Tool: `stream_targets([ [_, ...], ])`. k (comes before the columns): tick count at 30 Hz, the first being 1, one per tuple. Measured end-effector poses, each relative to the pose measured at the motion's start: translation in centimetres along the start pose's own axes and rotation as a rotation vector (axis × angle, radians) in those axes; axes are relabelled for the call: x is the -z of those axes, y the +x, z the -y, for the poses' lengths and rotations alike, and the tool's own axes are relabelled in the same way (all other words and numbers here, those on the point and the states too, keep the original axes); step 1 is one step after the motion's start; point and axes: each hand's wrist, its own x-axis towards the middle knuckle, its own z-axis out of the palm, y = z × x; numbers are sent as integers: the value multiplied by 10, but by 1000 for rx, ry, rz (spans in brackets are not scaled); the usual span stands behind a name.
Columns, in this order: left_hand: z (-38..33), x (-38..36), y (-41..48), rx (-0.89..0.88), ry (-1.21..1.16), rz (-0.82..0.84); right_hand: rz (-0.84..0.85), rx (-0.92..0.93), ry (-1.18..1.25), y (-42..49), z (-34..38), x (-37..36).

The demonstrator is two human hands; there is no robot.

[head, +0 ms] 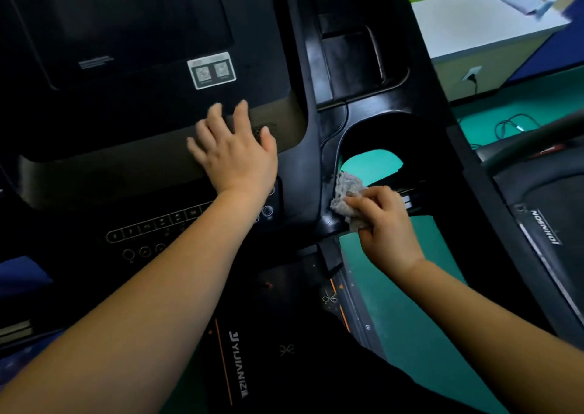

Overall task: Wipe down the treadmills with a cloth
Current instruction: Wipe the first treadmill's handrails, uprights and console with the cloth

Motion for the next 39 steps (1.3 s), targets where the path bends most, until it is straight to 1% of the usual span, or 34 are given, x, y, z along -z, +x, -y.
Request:
stream_targets([
  [2,-5,-3,0,34,16,-16,-84,-131,139,20,-2,12],
  [3,-7,-4,0,41,20,-23,-139,-168,186,35,-1,20],
  [5,-10,-4,3,59,19,-29,-231,-144,205,75,2,36],
  [7,-16,-5,8,80,13,-20,-272,-91,149,125,1,45],
  [8,-19,-5,11,86,15,-17,-241,-68,77,151,1,46],
  [10,-23,-5,13,79,32,-26,-51,25,-157,189,4,38],
  [11,-23,-5,13,74,43,-33,48,100,-248,198,6,30],
  [12,-23,-6,13,71,51,-40,113,163,-290,204,8,24],
  [16,-23,-7,13,70,67,-56,191,298,-197,202,5,22],
  [18,-23,-7,13,70,68,-55,274,395,-179,202,-5,29],
  [21,-24,-7,13,78,58,-55,343,401,-227,214,-35,48],
  [23,-24,-6,13,77,59,-56,329,372,-298,221,-52,61],
  [25,-24,-6,13,81,55,-59,313,349,-326,223,-53,61],
  [28,-24,-7,13,86,52,-67,318,321,-234,214,-23,41],
  [29,-24,-7,13,86,51,-71,297,341,-184,207,-13,33],
  [31,-25,-8,13,84,52,-81,195,369,-106,192,-4,22],
  [33,-25,-8,13,78,50,-90,99,397,-77,178,-13,21],
  [35,-24,-9,12,76,48,-99,44,402,-96,175,-33,30],
  [39,-24,-9,12,68,46,-99,-3,302,-264,189,-66,63],
])
